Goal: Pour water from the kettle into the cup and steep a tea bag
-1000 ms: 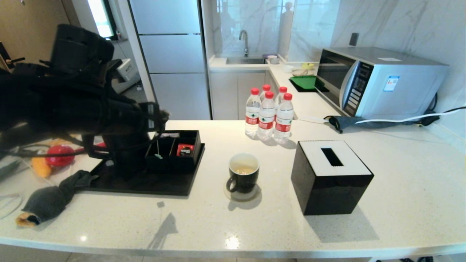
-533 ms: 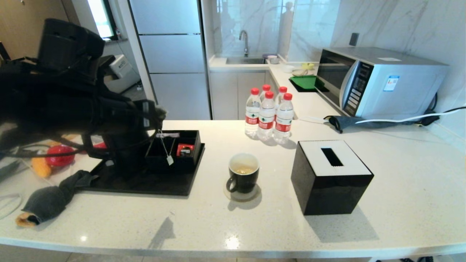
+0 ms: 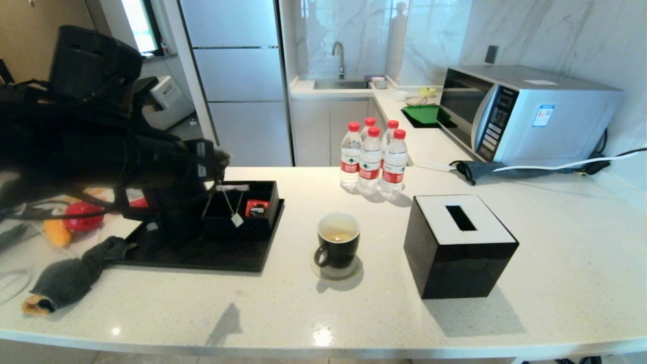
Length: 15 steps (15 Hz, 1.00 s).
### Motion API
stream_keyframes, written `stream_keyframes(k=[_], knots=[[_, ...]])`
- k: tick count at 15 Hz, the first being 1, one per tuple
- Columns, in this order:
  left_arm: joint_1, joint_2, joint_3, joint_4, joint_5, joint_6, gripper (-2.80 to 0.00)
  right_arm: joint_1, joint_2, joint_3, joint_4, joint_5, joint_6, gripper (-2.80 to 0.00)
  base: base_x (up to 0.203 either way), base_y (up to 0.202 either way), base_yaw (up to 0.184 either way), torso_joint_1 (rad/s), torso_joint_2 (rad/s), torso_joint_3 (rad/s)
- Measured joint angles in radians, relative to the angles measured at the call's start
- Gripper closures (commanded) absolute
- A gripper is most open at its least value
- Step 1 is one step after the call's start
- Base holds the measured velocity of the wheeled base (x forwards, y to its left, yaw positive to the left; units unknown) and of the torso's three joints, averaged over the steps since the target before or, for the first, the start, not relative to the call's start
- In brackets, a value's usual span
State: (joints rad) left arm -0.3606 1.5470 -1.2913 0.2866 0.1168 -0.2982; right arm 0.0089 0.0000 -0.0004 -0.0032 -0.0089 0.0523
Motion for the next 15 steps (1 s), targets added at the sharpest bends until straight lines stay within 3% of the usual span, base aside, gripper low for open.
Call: stream_keyframes(k=[3,8,12,15], knots=[[-0.001,-0.002,0.001,0.000,0.001,0.001,0.00,0.000,0.000,-0.009,-0.004,0.011,-0.031,0.00,0.000,0.000,0.000,0.000,0.00,0.000],[-0.003,-0.011,0.003,0.003,-0.001,-0.001,0.00,0.000,0.046,-0.129,0.004,0.103,-0.033,0.00,0.000,0.000,0.000,0.000,0.00,0.000],[-0.004,-0.019,0.013,0.000,-0.001,0.000,0.00,0.013,0.209,-0.241,-0.058,0.197,-0.045,0.00,0.000,0.000,0.000,0.000,0.00,0.000],[-0.009,-0.020,0.013,0.000,-0.001,0.000,0.00,0.020,0.407,-0.312,-0.185,0.276,-0.054,0.00,0.000,0.000,0.000,0.000,0.00,0.000]])
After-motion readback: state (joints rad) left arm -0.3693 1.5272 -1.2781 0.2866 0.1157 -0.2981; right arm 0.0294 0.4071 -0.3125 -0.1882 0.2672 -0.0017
